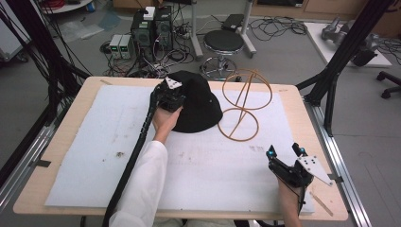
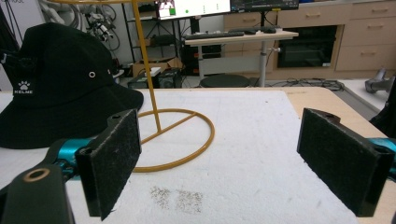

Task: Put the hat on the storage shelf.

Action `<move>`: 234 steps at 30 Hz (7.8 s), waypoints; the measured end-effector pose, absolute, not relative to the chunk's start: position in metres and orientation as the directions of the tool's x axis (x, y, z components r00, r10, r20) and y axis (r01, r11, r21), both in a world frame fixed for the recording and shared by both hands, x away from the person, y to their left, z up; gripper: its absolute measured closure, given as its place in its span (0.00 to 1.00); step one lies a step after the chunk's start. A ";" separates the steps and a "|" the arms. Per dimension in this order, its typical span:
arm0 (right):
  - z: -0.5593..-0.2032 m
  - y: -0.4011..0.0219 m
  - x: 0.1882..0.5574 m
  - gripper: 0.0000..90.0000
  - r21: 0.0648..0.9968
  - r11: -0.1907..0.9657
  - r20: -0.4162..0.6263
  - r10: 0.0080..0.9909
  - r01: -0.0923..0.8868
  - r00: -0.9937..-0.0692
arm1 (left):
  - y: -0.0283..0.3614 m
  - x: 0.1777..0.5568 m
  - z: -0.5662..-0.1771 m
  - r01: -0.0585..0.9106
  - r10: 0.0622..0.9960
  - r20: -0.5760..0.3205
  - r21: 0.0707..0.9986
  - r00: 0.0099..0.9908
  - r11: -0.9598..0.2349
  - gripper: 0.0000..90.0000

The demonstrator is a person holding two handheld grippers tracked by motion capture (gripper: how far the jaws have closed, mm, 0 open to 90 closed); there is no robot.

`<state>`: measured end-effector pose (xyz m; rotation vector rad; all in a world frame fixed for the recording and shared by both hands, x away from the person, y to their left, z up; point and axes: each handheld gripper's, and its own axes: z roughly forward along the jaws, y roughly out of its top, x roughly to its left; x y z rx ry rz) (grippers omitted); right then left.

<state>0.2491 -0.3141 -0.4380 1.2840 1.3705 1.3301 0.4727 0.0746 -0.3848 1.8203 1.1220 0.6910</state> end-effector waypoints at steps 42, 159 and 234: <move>-0.438 -0.315 0.249 0.14 0.990 -0.074 0.091 0.986 0.119 -0.142 | 0.115 0.430 -0.319 0.225 0.893 -0.017 0.970 0.449 -0.095 0.96; -0.438 -0.315 0.249 0.15 0.988 -0.093 0.114 0.978 0.125 -0.173 | -0.053 0.427 -0.269 0.133 0.606 -0.082 0.990 0.791 -0.040 0.93; -0.436 -0.314 0.247 0.15 0.990 -0.093 0.109 0.981 0.106 -0.157 | 0.078 0.392 -0.285 0.010 0.825 -0.067 0.997 0.562 0.075 0.33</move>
